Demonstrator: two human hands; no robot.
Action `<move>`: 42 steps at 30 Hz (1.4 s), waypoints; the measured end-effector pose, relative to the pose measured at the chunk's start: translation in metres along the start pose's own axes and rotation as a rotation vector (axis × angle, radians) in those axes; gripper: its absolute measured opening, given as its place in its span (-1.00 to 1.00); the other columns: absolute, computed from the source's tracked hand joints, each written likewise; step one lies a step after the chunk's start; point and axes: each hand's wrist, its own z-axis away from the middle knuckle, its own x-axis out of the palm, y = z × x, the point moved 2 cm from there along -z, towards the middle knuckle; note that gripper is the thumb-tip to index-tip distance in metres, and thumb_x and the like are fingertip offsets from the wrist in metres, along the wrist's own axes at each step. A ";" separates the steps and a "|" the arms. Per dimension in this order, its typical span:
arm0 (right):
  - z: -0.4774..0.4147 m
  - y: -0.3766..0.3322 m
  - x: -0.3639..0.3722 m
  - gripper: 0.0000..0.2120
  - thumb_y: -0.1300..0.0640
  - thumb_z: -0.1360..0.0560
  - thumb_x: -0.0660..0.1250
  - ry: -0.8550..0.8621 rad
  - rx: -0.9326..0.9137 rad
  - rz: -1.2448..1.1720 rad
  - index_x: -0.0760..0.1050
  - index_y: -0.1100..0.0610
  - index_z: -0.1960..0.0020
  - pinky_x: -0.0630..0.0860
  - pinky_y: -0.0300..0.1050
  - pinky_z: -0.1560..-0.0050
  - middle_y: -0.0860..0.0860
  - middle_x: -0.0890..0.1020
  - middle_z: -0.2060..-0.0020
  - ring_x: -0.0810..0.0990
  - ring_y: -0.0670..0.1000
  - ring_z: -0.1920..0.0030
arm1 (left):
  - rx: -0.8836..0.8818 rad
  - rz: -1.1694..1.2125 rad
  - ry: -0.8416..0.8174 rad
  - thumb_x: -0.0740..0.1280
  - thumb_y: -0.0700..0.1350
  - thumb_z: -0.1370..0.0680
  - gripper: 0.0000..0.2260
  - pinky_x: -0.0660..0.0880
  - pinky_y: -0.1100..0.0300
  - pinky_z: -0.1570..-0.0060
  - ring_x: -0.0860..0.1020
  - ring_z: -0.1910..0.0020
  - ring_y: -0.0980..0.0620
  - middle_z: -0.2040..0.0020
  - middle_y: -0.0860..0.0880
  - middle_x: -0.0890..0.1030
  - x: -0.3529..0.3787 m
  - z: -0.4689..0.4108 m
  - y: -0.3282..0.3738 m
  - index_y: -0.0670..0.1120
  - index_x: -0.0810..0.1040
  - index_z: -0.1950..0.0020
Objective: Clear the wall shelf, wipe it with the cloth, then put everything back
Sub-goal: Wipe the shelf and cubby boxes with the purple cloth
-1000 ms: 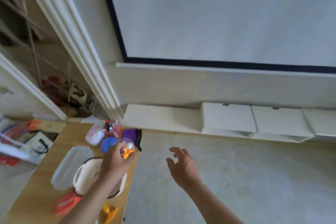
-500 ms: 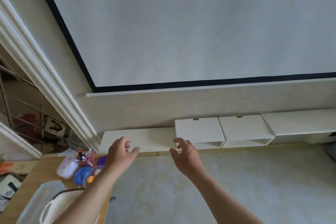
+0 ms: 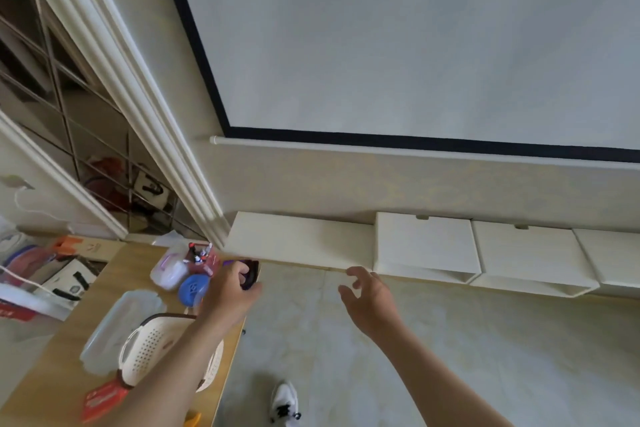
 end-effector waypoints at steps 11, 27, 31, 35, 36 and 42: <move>-0.098 -0.041 0.135 -0.66 -0.04 -0.58 0.32 -0.172 0.210 0.125 0.48 -0.07 -0.35 0.41 -0.22 0.05 -0.07 0.54 -0.05 0.51 -0.09 0.01 | -0.209 0.042 -0.123 0.41 -0.12 -0.52 -0.71 0.47 0.07 0.05 0.52 0.07 -0.03 0.17 0.12 0.46 0.026 -0.164 -0.134 -0.16 0.53 -0.20; -0.180 0.042 0.250 -0.71 -0.05 -0.56 0.33 -0.296 0.448 0.082 0.48 -0.19 -0.28 0.52 -0.24 0.06 -0.17 0.55 -0.02 0.63 -0.17 0.18 | -0.243 -0.508 -0.422 0.41 0.12 -0.50 -0.34 0.52 -0.10 -0.01 0.37 -0.29 -0.28 -0.31 -0.24 0.30 0.200 -0.322 -0.224 -0.04 0.16 -0.45; -0.189 0.057 0.251 -0.71 -0.05 -0.55 0.34 -0.301 0.474 0.067 0.48 -0.21 -0.27 0.55 -0.21 0.03 -0.17 0.56 -0.02 0.64 -0.17 0.21 | -0.258 -0.605 -0.438 0.41 0.17 -0.48 -0.33 0.57 -0.16 0.02 0.37 -0.26 -0.26 -0.29 -0.22 0.29 0.221 -0.326 -0.228 0.05 0.13 -0.46; -0.200 0.067 0.251 -0.71 -0.05 -0.55 0.34 -0.297 0.492 0.055 0.48 -0.21 -0.26 0.56 -0.22 0.06 -0.16 0.57 -0.02 0.65 -0.18 0.21 | -0.229 -0.660 -0.385 0.42 0.05 -0.50 -0.45 0.61 -0.14 0.13 0.39 -0.17 -0.23 -0.20 -0.21 0.34 0.233 -0.330 -0.229 -0.01 0.24 -0.37; -0.203 0.069 0.253 -0.71 -0.05 -0.55 0.34 -0.295 0.495 0.057 0.48 -0.21 -0.26 0.56 -0.22 0.06 -0.16 0.57 -0.02 0.65 -0.18 0.21 | -0.223 -0.669 -0.381 0.42 0.03 -0.50 -0.48 0.61 -0.14 0.15 0.40 -0.15 -0.22 -0.19 -0.21 0.35 0.235 -0.331 -0.229 -0.03 0.26 -0.34; -0.211 0.075 0.264 -0.71 -0.04 -0.56 0.32 -0.311 0.493 0.032 0.48 -0.18 -0.28 0.56 -0.21 0.09 -0.15 0.57 -0.03 0.65 -0.17 0.19 | -0.193 -0.674 -0.397 0.33 -0.10 -0.56 -0.66 0.57 -0.04 0.16 0.41 -0.13 -0.21 -0.18 -0.19 0.37 0.239 -0.330 -0.236 -0.07 0.33 -0.29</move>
